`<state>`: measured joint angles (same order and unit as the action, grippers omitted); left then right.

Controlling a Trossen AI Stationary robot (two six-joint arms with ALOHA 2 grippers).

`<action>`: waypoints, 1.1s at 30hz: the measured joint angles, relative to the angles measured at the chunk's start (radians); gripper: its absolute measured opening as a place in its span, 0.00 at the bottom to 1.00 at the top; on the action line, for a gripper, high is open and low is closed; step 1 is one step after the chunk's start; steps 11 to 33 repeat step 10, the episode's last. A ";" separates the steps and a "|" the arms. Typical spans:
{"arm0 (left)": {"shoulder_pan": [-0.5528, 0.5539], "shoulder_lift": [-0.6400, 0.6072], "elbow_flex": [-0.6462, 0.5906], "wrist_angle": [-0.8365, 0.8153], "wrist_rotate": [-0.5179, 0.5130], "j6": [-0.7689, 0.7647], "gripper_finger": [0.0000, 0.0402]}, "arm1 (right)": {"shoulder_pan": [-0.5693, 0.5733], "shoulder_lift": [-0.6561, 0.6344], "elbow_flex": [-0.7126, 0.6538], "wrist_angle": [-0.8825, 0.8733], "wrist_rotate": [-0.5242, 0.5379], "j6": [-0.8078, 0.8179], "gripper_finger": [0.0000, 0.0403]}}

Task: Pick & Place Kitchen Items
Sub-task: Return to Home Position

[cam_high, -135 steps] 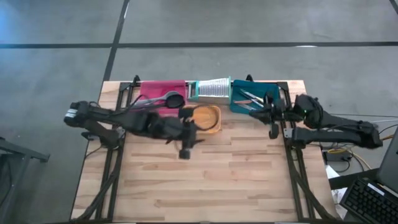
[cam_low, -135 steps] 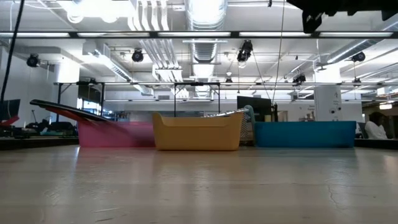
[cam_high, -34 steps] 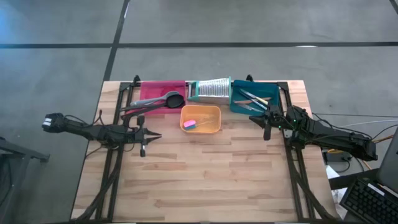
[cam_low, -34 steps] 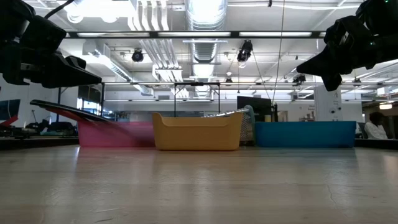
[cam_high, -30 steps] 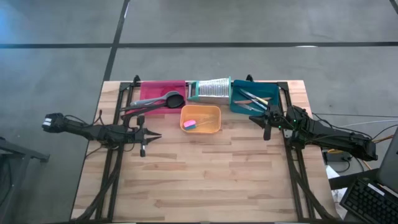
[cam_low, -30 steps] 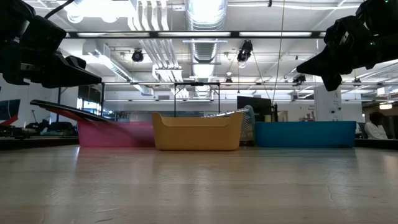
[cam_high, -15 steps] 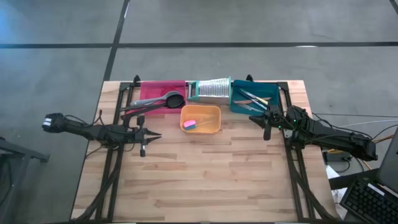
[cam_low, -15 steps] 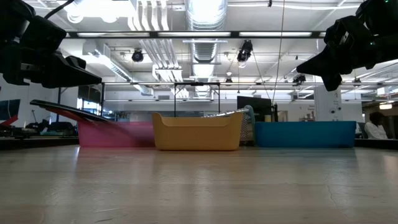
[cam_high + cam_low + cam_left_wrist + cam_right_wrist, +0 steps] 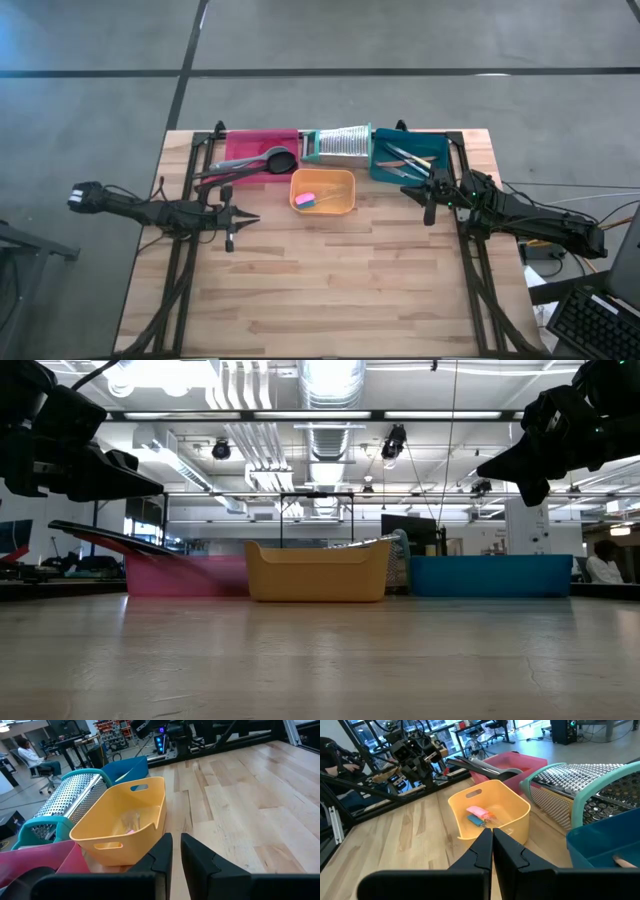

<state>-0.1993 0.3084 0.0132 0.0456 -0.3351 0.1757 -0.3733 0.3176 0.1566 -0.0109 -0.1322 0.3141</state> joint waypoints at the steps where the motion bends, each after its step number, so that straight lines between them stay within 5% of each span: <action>1: 0.000 0.000 0.000 0.000 0.000 0.000 0.10 | 0.000 0.000 0.000 0.000 0.000 0.000 0.02; 33: 0.000 0.000 0.000 0.000 0.000 0.000 0.09 | 0.000 0.000 0.000 0.000 0.000 0.000 0.02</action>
